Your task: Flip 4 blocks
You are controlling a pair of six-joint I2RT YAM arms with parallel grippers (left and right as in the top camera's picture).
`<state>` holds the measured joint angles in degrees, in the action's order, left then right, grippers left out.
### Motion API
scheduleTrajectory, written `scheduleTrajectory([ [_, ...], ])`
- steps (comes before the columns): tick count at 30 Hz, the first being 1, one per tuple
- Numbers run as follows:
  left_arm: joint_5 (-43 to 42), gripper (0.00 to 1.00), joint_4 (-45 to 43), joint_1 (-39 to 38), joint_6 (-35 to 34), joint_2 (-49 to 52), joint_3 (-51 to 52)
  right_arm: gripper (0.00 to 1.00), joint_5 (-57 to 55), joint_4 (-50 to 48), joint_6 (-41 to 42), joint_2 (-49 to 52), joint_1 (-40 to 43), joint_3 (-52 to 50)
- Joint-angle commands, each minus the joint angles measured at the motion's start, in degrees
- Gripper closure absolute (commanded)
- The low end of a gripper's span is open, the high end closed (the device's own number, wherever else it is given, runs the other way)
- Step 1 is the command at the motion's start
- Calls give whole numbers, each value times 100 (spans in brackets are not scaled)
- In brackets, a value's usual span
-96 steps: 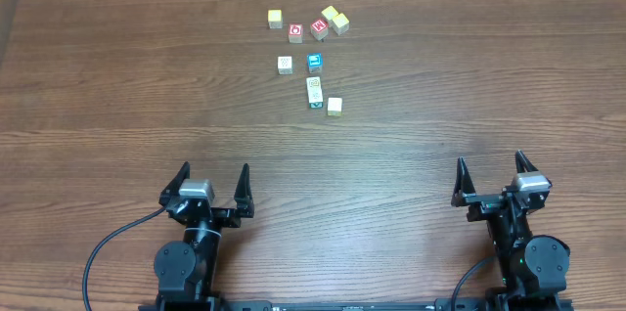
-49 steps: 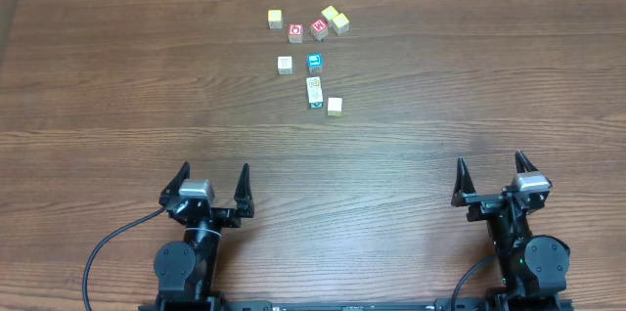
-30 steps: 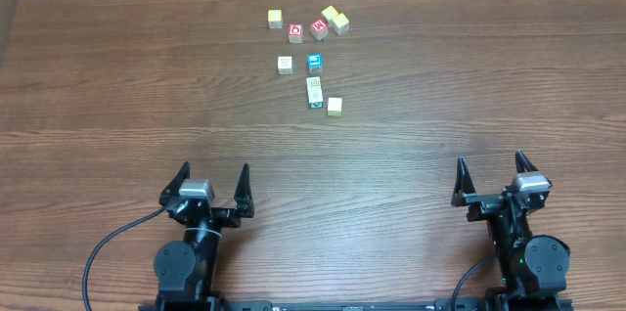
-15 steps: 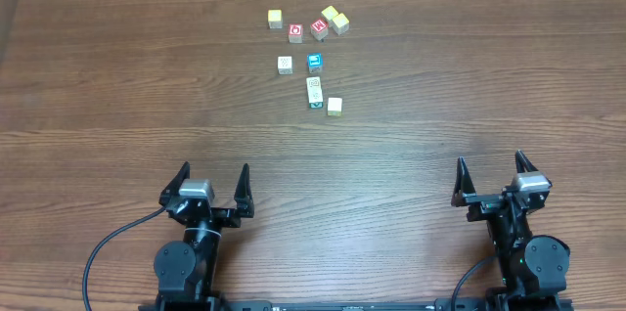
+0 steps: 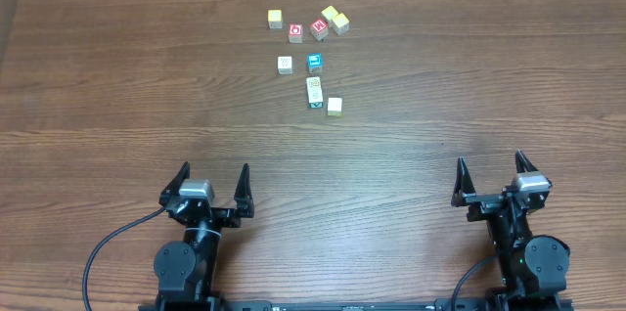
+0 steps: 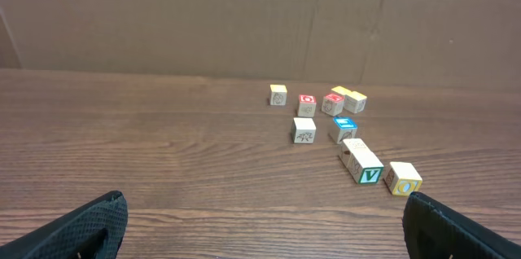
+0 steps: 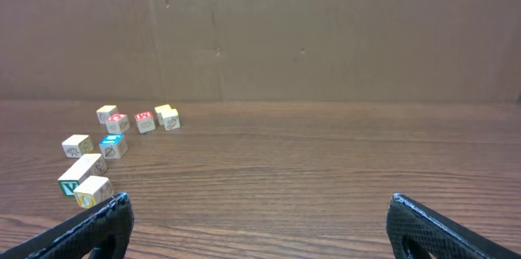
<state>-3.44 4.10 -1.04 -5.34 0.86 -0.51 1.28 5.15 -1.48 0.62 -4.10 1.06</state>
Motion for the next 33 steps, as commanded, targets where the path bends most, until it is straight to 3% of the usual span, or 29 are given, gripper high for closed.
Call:
scheduleTrajectory([
  [1,-83,0,2,-4,153,-61,24,0,13,-33,-9,-46,37,-61],
  [33,-179,0,-2,-11,-13,-61,24,0,15,-48,-9,-46,37,-61],
])
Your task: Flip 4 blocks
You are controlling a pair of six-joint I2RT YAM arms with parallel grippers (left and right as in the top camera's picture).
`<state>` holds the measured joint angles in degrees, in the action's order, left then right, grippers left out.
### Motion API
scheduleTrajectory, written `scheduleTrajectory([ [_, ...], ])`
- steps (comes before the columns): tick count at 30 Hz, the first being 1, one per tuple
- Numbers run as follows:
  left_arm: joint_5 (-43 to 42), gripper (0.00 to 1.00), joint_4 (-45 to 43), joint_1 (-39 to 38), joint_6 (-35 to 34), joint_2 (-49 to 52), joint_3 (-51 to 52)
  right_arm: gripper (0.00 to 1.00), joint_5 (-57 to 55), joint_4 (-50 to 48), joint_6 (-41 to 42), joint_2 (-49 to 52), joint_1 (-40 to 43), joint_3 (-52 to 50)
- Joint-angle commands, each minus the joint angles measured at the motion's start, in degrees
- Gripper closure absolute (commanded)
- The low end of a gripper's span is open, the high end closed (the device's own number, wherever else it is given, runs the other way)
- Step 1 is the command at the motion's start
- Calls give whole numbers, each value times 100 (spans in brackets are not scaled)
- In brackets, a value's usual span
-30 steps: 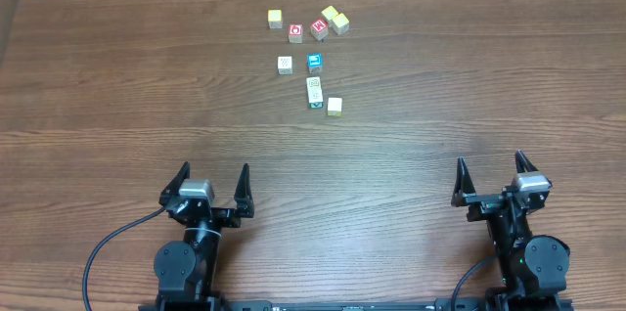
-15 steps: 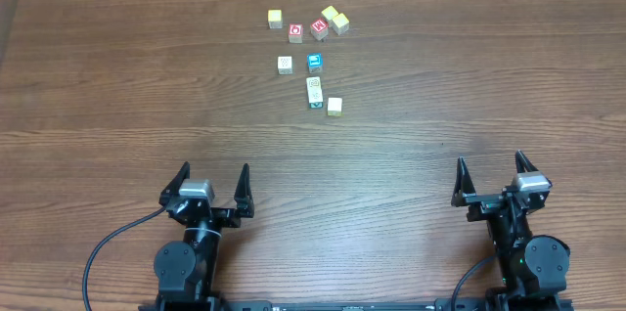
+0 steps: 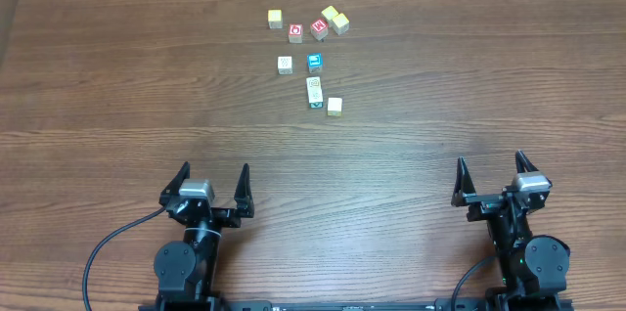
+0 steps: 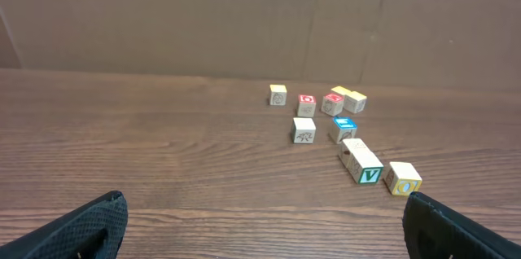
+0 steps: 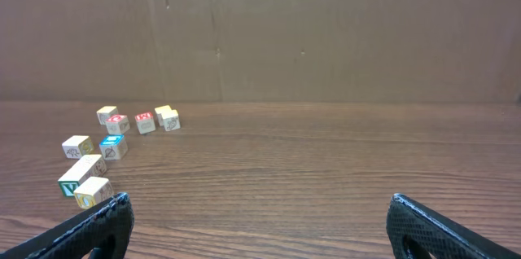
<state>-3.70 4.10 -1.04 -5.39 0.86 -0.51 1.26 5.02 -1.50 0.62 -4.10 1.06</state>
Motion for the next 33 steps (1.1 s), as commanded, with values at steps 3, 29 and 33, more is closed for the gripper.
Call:
scheduleTrajectory([
  [3,-153,0,-4,-11,-103,-61,24,0,15,-35,-7,-46,37,-61],
  [29,-970,0,2332,-11,-339,396,-2564,0,872,1690,603,363,37,2632],
  [33,-990,0,2822,-11,-341,1032,-3580,0,901,2094,605,870,37,3438],
])
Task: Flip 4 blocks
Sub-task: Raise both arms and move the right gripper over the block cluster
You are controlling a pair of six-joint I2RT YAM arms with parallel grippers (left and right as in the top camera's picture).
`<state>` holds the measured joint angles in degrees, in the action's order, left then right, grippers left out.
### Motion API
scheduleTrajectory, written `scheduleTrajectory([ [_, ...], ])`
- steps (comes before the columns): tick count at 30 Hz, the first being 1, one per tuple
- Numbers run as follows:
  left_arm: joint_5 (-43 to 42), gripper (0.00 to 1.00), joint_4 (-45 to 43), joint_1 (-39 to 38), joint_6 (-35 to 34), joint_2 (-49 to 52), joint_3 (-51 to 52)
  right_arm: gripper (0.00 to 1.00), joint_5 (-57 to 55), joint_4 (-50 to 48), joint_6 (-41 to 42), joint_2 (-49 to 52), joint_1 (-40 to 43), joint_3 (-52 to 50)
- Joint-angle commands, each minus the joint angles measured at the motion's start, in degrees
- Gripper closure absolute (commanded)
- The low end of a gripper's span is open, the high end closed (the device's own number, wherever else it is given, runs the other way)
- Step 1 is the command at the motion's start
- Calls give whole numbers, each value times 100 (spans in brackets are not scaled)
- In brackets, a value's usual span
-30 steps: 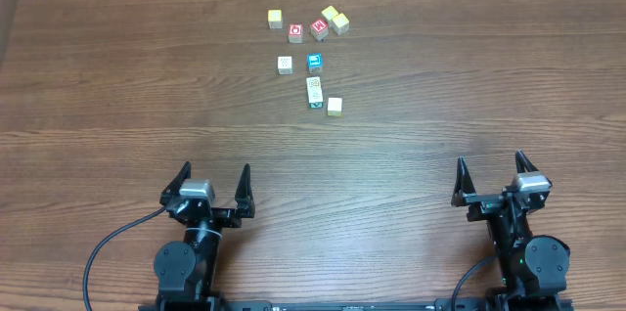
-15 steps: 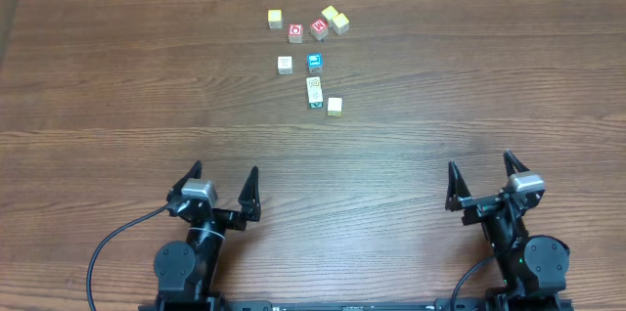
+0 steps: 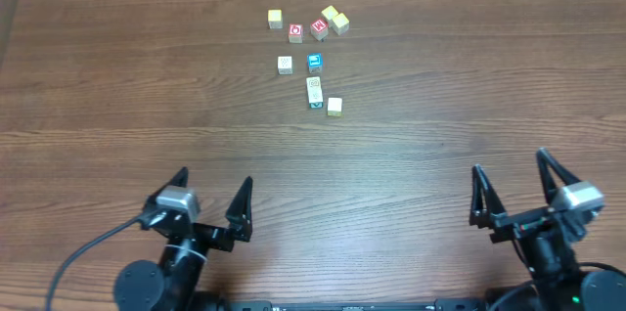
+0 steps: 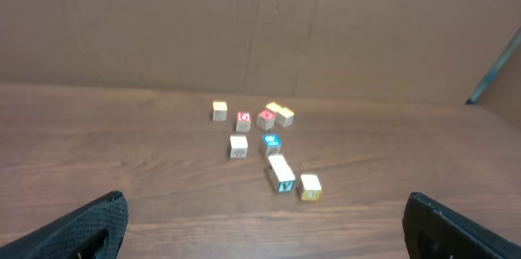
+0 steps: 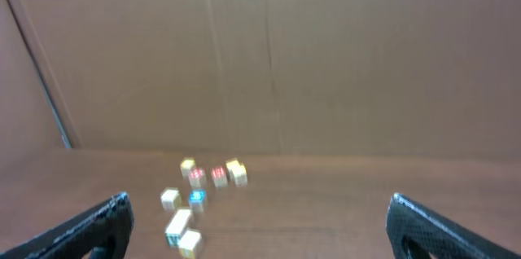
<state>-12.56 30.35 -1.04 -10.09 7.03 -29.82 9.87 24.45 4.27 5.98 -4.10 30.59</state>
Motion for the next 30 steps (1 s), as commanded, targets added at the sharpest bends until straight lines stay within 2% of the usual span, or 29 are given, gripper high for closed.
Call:
scheduleTrajectory([
  [1,-105,0,326,-11,129,612,-935,0,68,254,28,479,37,673],
  [8,-105,0,1788,-11,133,2387,-3150,0,511,1174,26,2024,37,2146],
  [16,-107,0,3630,-11,127,4607,-5257,0,1346,2551,39,4686,37,4350],
  [19,-225,0,4164,-11,83,5252,-5637,0,2234,3276,332,5814,37,5259],
  [21,-275,0,4356,-11,74,5515,-5648,0,2911,3401,741,6389,37,5576],
  [24,-273,0,4647,-11,66,5963,-5648,0,3718,3399,1320,7051,37,5626],
  [27,-273,0,4878,-11,68,6363,-5648,0,4111,3453,1414,7643,31,5624],
  [28,-273,4,4977,-11,68,6492,-5648,0,4122,3486,1397,7871,26,5622],
  [29,-271,19,5071,-11,68,6616,-5648,0,4120,3488,1397,8030,26,5611],
  [30,-269,41,5149,-11,68,6741,-5648,10,4120,3491,1397,8205,26,5593],
])
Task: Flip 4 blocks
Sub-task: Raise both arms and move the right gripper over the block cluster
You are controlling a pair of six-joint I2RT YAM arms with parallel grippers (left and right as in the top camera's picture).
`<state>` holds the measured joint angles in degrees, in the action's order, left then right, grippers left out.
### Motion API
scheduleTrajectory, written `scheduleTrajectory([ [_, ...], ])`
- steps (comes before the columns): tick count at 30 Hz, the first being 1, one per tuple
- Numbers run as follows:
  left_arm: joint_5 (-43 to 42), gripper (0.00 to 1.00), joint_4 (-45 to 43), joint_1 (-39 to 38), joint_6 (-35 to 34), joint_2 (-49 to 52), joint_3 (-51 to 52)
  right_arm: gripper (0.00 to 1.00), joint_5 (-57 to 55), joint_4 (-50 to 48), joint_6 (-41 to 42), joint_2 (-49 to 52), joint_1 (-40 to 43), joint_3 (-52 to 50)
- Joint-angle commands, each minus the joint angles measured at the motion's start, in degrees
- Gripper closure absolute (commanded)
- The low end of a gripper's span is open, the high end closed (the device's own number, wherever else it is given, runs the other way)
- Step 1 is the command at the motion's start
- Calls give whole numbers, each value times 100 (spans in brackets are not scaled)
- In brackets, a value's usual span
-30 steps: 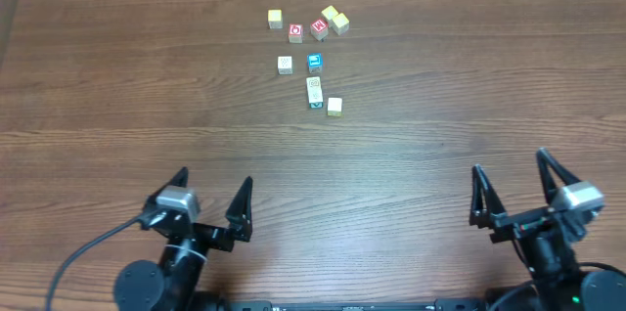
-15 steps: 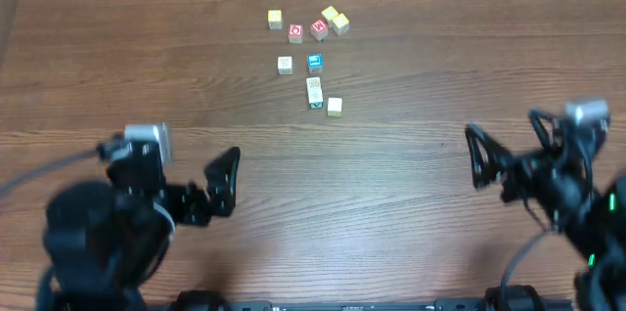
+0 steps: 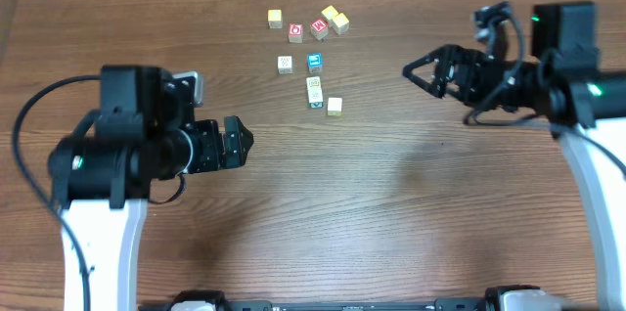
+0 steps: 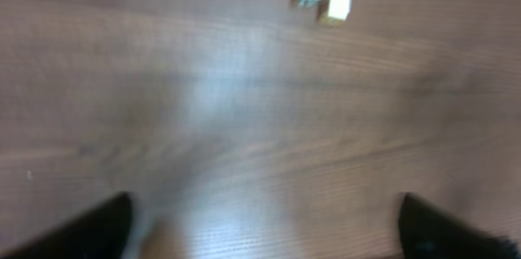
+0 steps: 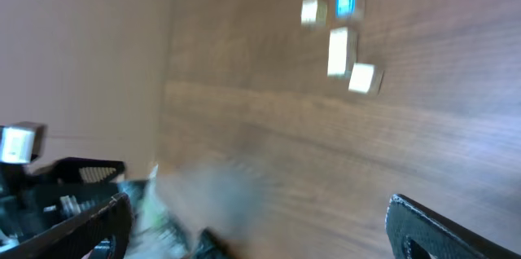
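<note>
Several small wooden blocks lie scattered at the table's far middle. Among them are a yellow block (image 3: 335,106), a long white-and-green block (image 3: 314,91), a blue block (image 3: 314,62), a white block (image 3: 285,64) and two red blocks (image 3: 295,32). My left gripper (image 3: 238,142) hangs open, left of and nearer than the cluster. My right gripper (image 3: 423,76) is open to the cluster's right, pointing at it. The left wrist view is blurred and shows the yellow block (image 4: 335,5) near its top edge. In the right wrist view the yellow block (image 5: 361,77) sits below the long block (image 5: 339,51).
The wooden table (image 3: 391,203) is ringed by brown cardboard walls at the back. My left arm (image 5: 49,186) shows blurred at the lower left of the right wrist view. A black cable (image 3: 29,125) loops beside the left arm.
Both arms have left the table's front edge and now hover over it, the left one left of the blocks and the right one to their right. The blocks lie as before.
At the two oldest moments both grippers rested open at the front edge, facing the blocks. By the last earlier moment both cameras sat higher. Now both open grippers flank the cluster, and no block has moved.
</note>
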<state>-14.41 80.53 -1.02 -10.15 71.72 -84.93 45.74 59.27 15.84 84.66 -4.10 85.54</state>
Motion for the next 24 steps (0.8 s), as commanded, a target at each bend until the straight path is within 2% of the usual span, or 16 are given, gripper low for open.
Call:
scheduleTrajectory([
  [1,-63,79,188,-13,74,369,-138,31,531,9,240,474,26,94],
  [2,-46,96,245,-13,76,507,-138,51,485,7,238,636,11,94],
  [4,-48,96,269,-13,74,715,-138,75,168,0,243,820,-55,94],
  [5,-46,96,247,-13,74,817,-138,82,-109,2,245,890,-107,94],
  [9,-48,96,157,-13,74,1163,-138,81,-1517,9,542,992,-382,90],
  [11,-48,93,127,-13,74,1305,-138,67,-2159,-26,774,992,-520,90],
  [12,-48,70,105,-13,74,1425,-138,60,-2588,-85,916,992,-636,90],
  [13,-48,42,103,-13,74,1508,-138,48,-2817,-133,990,992,-719,87],
  [14,-48,22,105,-13,74,1578,-138,39,-2894,-184,990,992,-778,87],
  [15,-48,15,105,-13,74,1644,-138,26,-2920,-245,988,992,-841,87],
  [16,-46,11,105,-13,74,1714,-138,12,-2909,-319,992,992,-887,87],
  [18,-46,2,107,-13,74,1834,-138,3,-2850,-437,992,992,-951,87],
  [19,-46,0,107,-13,74,1895,-138,0,-2806,-466,990,992,-979,87],
  [24,-46,0,105,-13,74,2096,-138,0,-2778,-667,966,999,-1128,68],
])
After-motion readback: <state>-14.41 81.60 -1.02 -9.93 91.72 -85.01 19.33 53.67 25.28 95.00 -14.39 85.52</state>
